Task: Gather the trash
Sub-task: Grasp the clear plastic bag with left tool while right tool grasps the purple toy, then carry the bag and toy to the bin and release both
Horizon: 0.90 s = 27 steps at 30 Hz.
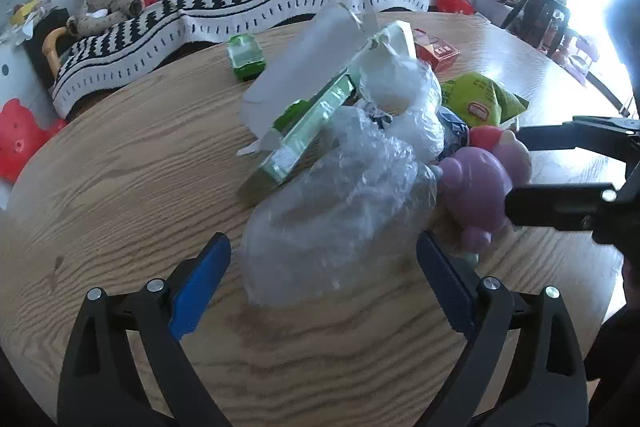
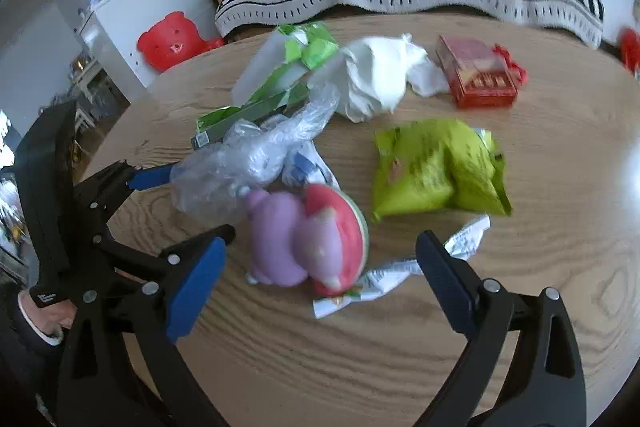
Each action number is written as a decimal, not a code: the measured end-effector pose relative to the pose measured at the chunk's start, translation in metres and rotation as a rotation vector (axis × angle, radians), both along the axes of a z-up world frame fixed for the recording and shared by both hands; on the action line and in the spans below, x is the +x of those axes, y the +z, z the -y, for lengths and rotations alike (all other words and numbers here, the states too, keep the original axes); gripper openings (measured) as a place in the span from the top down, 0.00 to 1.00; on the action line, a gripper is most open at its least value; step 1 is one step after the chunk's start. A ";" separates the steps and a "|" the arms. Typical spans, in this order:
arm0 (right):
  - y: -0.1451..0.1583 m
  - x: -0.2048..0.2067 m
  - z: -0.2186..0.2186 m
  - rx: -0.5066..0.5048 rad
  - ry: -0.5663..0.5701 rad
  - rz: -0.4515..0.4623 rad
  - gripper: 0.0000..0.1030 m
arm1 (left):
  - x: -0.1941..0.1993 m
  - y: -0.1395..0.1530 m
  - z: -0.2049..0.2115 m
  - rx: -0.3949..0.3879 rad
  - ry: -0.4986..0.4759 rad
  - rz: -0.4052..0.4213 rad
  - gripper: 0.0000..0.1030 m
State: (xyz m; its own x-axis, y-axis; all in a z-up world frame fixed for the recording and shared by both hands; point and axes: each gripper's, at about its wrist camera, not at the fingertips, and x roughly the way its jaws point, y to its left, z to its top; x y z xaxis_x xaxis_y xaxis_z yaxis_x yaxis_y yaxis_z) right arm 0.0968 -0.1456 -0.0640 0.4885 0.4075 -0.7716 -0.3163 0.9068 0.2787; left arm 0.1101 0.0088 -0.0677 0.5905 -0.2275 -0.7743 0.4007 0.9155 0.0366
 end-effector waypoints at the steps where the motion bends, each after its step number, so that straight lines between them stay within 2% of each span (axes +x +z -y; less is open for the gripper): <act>1: -0.001 0.002 -0.003 0.006 0.008 -0.001 0.10 | 0.003 0.000 0.002 -0.001 -0.004 -0.004 0.11; 4: -0.006 0.007 -0.011 0.007 0.022 -0.014 0.10 | 0.006 0.000 0.004 -0.019 -0.010 -0.008 0.12; 6: -0.010 0.010 -0.017 -0.013 0.033 -0.018 0.19 | 0.008 0.000 0.007 -0.017 -0.016 -0.010 0.16; 7: -0.012 0.011 -0.019 -0.013 0.034 -0.021 0.33 | 0.008 -0.002 0.009 -0.007 -0.023 -0.015 0.27; 8: -0.014 0.013 -0.020 -0.029 0.031 -0.026 0.38 | 0.007 -0.003 0.010 -0.002 -0.027 -0.021 0.37; 9: -0.014 0.013 -0.021 -0.034 0.029 -0.022 0.38 | 0.007 -0.004 0.011 -0.002 -0.027 -0.027 0.43; 11: -0.013 0.011 -0.020 -0.032 0.029 -0.017 0.41 | 0.004 -0.002 0.009 -0.001 -0.023 -0.027 0.72; 14: -0.002 0.004 -0.020 -0.040 0.030 0.016 0.43 | 0.001 0.005 0.002 -0.048 -0.010 -0.053 0.88; 17: 0.013 -0.006 -0.013 -0.047 0.021 0.062 0.44 | -0.009 0.020 0.002 -0.051 -0.006 -0.029 0.92; 23: 0.042 -0.021 0.018 -0.011 -0.028 0.107 0.44 | -0.034 0.055 0.004 -0.110 0.010 -0.013 0.92; 27: 0.053 -0.029 0.040 0.001 -0.064 0.117 0.44 | -0.046 0.067 0.010 -0.127 0.022 -0.005 0.92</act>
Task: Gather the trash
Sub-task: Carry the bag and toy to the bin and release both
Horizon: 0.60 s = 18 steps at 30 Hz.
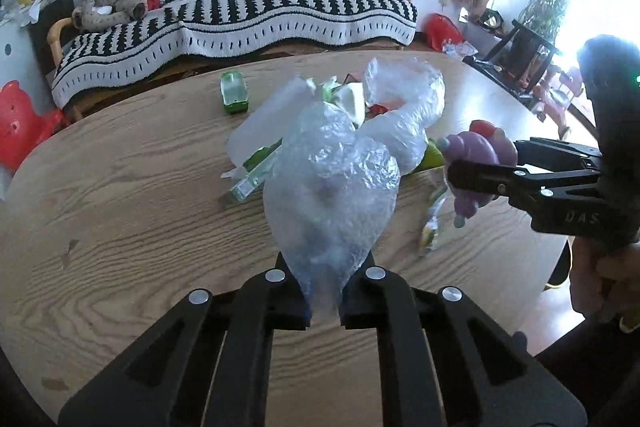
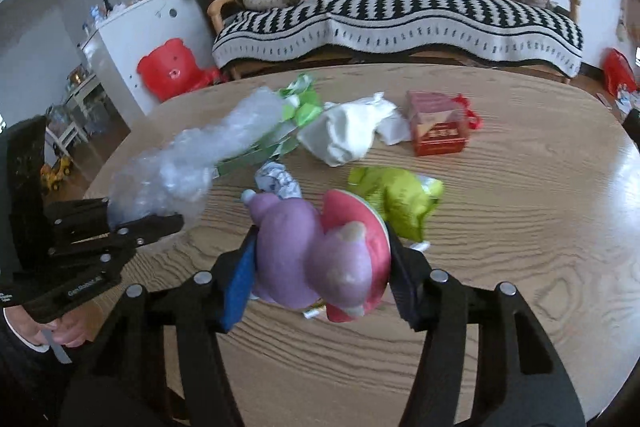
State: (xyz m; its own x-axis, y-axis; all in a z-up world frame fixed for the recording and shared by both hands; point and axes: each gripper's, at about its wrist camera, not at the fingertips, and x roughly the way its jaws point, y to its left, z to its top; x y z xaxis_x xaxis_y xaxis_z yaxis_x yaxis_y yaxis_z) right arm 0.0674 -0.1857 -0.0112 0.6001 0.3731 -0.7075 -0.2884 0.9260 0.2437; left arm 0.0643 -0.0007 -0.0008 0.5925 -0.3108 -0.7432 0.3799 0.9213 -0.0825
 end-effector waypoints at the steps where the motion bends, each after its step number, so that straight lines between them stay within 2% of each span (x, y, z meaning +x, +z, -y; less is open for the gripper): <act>1: 0.001 -0.003 0.003 -0.001 -0.009 0.002 0.44 | -0.001 0.001 0.004 0.002 0.000 -0.002 0.92; 8: 0.013 -0.027 0.050 -0.007 -0.093 0.015 0.44 | -0.001 0.002 0.035 0.011 -0.015 -0.011 0.92; 18: 0.032 -0.073 0.158 -0.005 -0.284 0.038 0.43 | -0.015 0.012 0.144 -0.019 -0.178 -0.001 0.92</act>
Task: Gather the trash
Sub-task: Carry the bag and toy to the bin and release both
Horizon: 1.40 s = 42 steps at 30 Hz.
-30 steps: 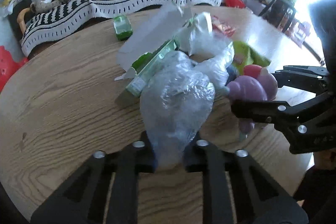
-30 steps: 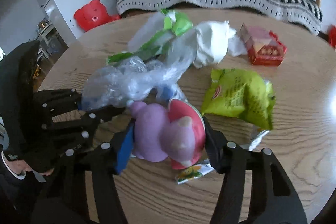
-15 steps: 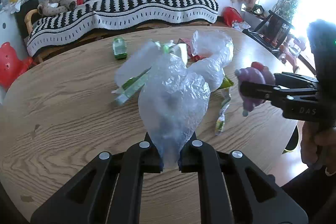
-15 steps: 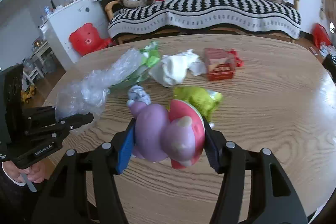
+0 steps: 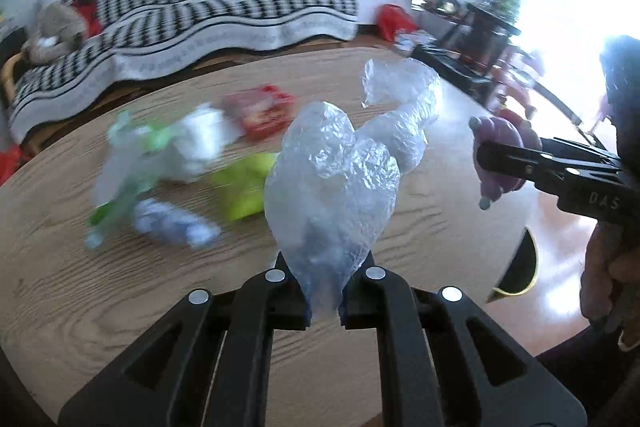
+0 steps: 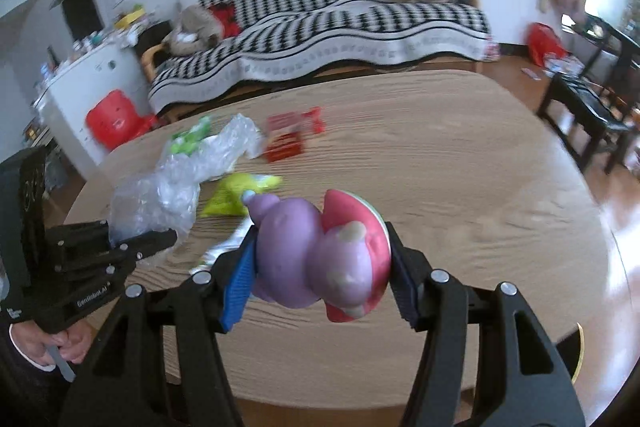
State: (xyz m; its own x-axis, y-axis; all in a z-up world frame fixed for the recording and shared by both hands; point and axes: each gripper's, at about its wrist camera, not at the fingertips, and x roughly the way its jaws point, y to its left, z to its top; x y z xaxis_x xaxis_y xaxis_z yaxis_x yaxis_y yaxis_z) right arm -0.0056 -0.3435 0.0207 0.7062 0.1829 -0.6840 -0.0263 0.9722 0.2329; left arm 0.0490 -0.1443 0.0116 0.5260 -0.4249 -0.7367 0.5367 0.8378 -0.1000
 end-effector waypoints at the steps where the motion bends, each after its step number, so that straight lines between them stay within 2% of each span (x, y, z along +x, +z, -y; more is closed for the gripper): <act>1: 0.000 -0.006 0.014 -0.001 -0.025 0.000 0.43 | -0.004 -0.001 0.013 0.001 -0.021 -0.002 0.92; 10: -0.004 -0.074 0.133 0.015 -0.256 -0.008 0.43 | -0.040 -0.024 0.139 -0.007 -0.235 -0.037 0.92; 13: -0.009 -0.104 0.171 0.030 -0.330 -0.017 0.42 | -0.055 -0.034 0.178 -0.026 -0.306 -0.074 0.92; 17: -0.023 -0.145 0.221 0.060 -0.439 -0.042 0.42 | -0.080 -0.050 0.226 -0.032 -0.394 -0.112 0.92; 24: -0.057 -0.186 0.271 0.116 -0.550 -0.140 0.42 | -0.125 -0.090 0.295 0.018 -0.530 -0.164 0.92; 33: -0.087 -0.198 0.294 0.159 -0.608 -0.242 0.41 | -0.128 -0.128 0.327 0.078 -0.553 -0.232 0.92; 42: -0.090 -0.187 0.292 0.161 -0.591 -0.251 0.40 | -0.113 -0.134 0.332 0.072 -0.547 -0.261 0.92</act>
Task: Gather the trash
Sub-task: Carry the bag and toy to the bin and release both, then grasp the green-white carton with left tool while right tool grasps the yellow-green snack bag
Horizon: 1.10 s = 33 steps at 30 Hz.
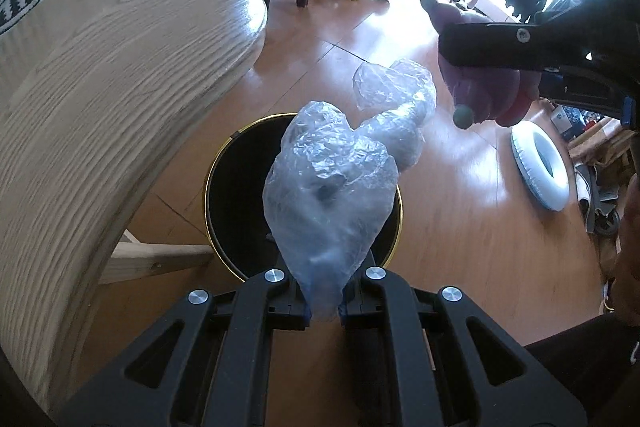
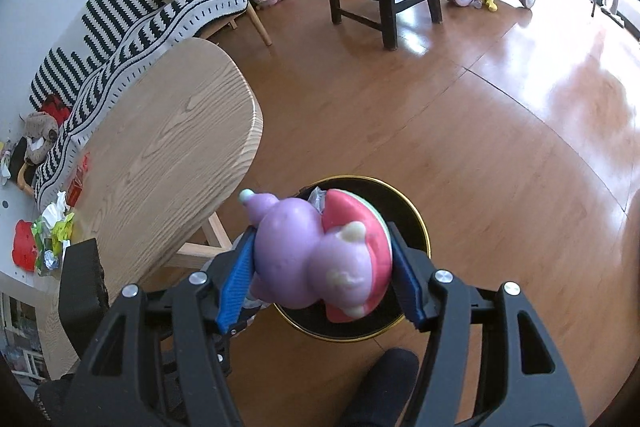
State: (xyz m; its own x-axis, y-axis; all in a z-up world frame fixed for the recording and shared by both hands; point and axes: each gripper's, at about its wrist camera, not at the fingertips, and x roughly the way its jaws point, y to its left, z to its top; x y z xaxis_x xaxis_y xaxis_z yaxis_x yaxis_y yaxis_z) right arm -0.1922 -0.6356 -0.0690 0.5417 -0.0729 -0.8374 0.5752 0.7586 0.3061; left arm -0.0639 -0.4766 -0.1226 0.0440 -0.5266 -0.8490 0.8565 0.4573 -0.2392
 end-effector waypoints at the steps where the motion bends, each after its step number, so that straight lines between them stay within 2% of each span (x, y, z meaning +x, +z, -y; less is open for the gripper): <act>1: 0.000 0.000 0.000 0.001 -0.001 0.001 0.40 | 0.001 0.000 -0.003 0.000 -0.001 -0.002 0.92; 7: 0.000 -0.002 0.004 0.011 -0.016 0.009 0.37 | -0.002 0.003 -0.002 -0.007 -0.008 0.000 0.90; 9: 0.001 -0.004 0.006 0.020 -0.024 0.020 0.26 | -0.002 0.003 -0.003 -0.004 -0.001 0.004 0.78; 10: 0.002 -0.005 0.007 0.017 -0.028 0.028 0.19 | -0.001 0.004 -0.004 -0.005 0.005 0.006 0.57; 11: 0.004 -0.005 0.007 0.013 -0.030 0.033 0.17 | -0.001 0.005 -0.004 -0.006 0.009 0.011 0.37; 12: 0.005 -0.005 0.006 0.010 -0.030 0.037 0.17 | -0.002 0.007 -0.006 -0.019 0.015 0.023 0.32; 21: 0.012 -0.003 0.005 0.001 -0.033 0.057 0.17 | -0.005 0.015 -0.008 -0.031 0.003 0.025 0.30; 25: 0.021 0.004 -0.005 -0.023 -0.013 0.067 0.15 | -0.003 0.029 -0.018 -0.042 0.015 0.043 0.26; 29: 0.038 0.022 -0.028 -0.075 0.033 0.087 0.12 | 0.009 0.051 -0.047 -0.061 0.063 0.073 0.20; 33: 0.055 0.047 -0.059 -0.090 0.096 0.127 0.10 | 0.029 0.076 -0.094 -0.069 0.159 0.105 0.18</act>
State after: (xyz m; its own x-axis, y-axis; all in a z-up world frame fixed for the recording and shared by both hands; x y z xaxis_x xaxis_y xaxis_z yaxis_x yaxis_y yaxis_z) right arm -0.1455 -0.5769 -0.0137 0.6505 -0.0875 -0.7545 0.4601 0.8358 0.2997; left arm -0.0345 -0.3826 -0.0462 0.2178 -0.5630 -0.7972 0.7969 0.5742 -0.1878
